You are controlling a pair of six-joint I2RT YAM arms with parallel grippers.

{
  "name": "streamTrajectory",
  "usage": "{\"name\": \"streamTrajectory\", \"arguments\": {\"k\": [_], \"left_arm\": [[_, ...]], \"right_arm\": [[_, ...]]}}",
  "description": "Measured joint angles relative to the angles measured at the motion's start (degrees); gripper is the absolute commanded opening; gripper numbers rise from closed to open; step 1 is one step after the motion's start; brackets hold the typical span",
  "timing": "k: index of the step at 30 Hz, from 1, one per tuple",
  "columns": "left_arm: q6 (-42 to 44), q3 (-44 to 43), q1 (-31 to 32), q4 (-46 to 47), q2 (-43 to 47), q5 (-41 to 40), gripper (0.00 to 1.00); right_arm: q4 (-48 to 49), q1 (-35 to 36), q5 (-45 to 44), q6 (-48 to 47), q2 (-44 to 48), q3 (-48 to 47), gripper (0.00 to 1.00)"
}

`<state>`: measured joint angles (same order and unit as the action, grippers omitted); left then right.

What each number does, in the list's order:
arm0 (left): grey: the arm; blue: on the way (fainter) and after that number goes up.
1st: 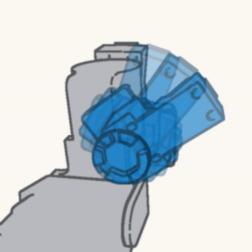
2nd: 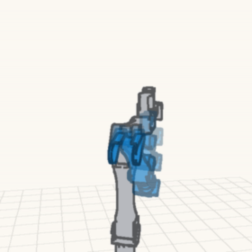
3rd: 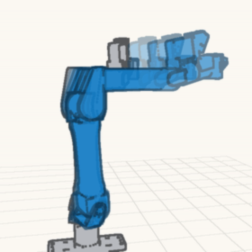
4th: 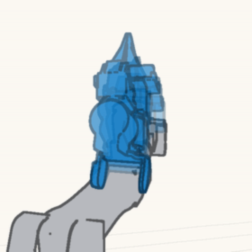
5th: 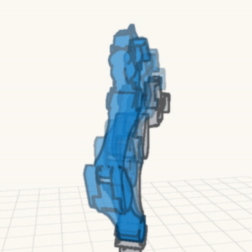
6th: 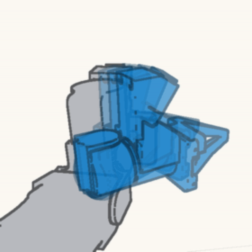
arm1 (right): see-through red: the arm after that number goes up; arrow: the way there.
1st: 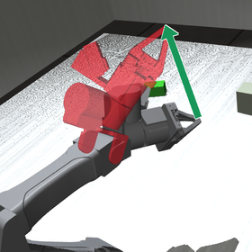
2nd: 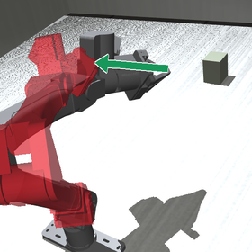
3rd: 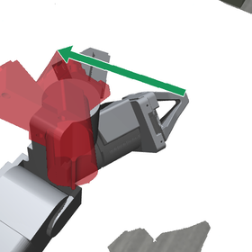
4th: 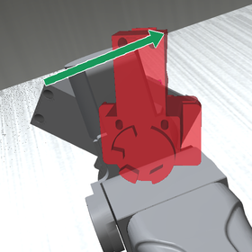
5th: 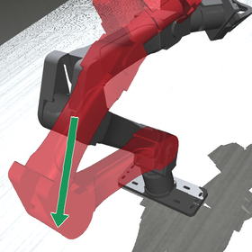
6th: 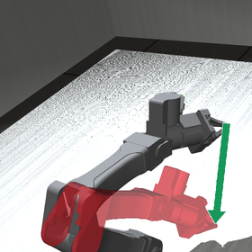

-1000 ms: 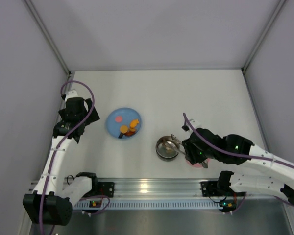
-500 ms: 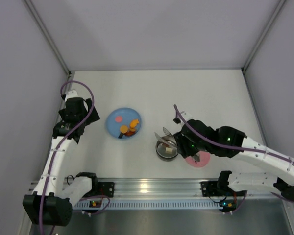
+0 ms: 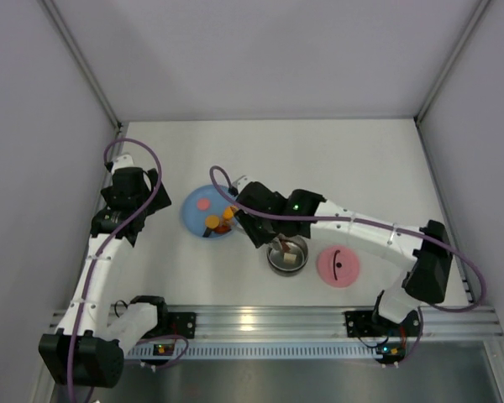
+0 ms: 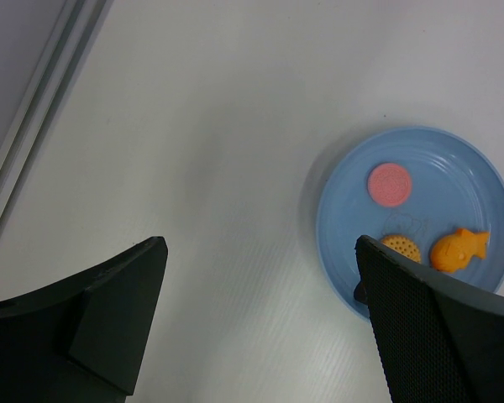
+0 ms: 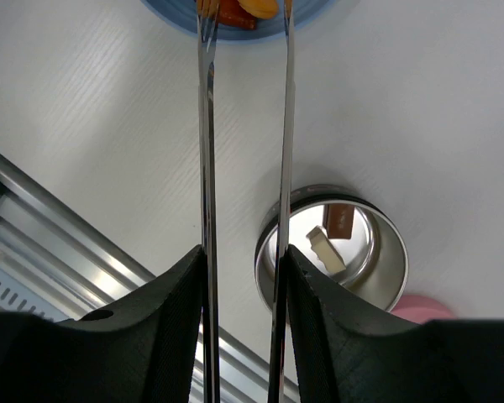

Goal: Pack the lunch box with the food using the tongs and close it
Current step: Pick up the fake food from the plate.

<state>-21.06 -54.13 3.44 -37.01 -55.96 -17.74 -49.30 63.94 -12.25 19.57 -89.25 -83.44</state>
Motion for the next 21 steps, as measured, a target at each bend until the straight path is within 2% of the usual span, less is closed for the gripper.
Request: {"name": "streamTrajectory", "arguments": {"k": [9, 14, 21], "left_arm": [[0.0, 0.0, 0.1, 0.0, 0.0, 0.2, 0.99], [0.0, 0.0, 0.2, 0.0, 0.0, 0.2, 0.99], [0.0, 0.0, 0.3, 0.0, 0.0, 0.2, 0.99]], "right_arm": [[0.5, 0.0, -0.2, -2.0, -10.3, -4.9, 0.39], [0.7, 0.0, -0.6, -2.6, -12.3, -6.4, 0.39], [0.9, -0.1, -0.8, -3.0, -12.7, -7.4, 0.33]]}}
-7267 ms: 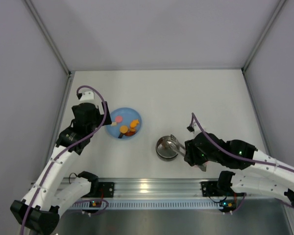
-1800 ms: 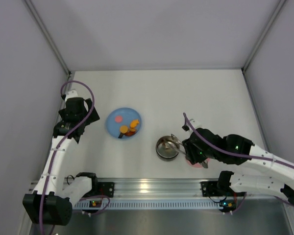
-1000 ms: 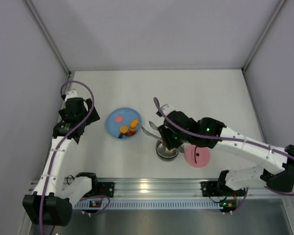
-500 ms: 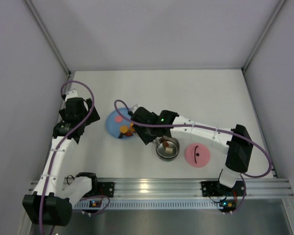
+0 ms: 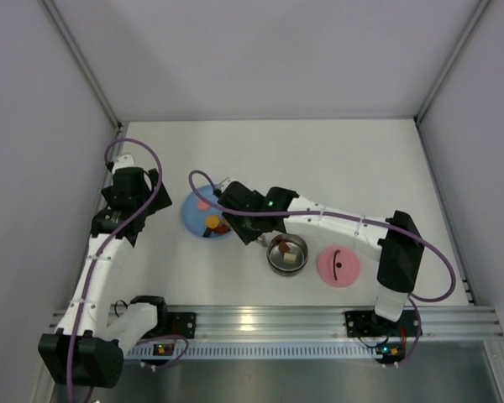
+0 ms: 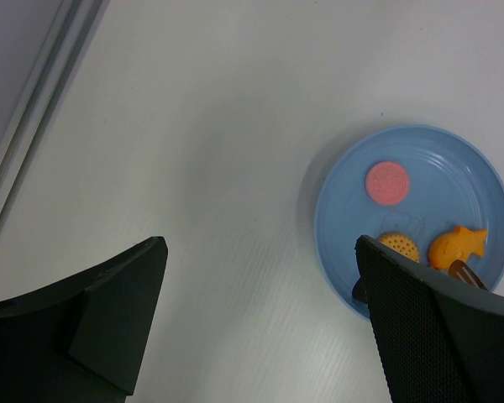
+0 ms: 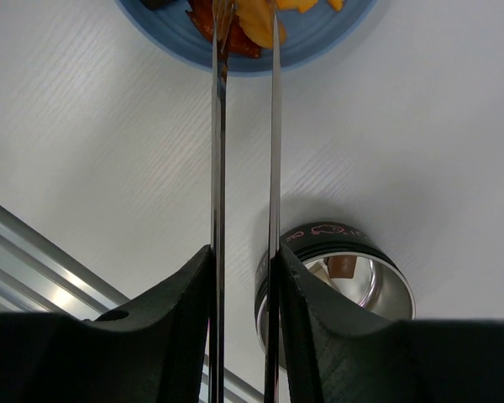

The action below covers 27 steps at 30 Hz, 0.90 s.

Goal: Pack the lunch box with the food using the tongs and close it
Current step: Pick up the fake food from the plate.

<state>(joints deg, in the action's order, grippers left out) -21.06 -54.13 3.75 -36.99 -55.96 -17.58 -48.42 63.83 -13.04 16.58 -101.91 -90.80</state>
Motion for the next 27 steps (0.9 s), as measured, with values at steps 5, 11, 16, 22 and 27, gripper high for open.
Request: {"name": "streamTrajectory", "arguments": {"k": [5, 11, 16, 22, 27], "left_arm": [[0.0, 0.0, 0.0, 0.0, 0.0, 0.0, 0.99], [0.0, 0.0, 0.0, 0.0, 0.0, 0.0, 0.99], [0.0, 0.0, 0.0, 0.0, 0.0, 0.0, 0.99], [0.0, 0.0, 0.0, 0.0, 0.0, 0.0, 0.99], [0.0, 0.0, 0.0, 0.0, 0.0, 0.0, 0.99]], "right_arm": [[0.0, 0.0, 0.0, -0.1, 0.0, -0.1, 0.30], [0.0, -0.2, -0.4, -0.1, 0.0, -0.1, 0.29], [0.0, -0.2, -0.5, -0.4, 0.0, -0.1, 0.26], [-0.1, -0.3, -0.7, -0.6, 0.0, -0.2, 0.24], [-0.5, -0.7, -0.9, -0.6, 0.0, -1.2, 0.24]]}}
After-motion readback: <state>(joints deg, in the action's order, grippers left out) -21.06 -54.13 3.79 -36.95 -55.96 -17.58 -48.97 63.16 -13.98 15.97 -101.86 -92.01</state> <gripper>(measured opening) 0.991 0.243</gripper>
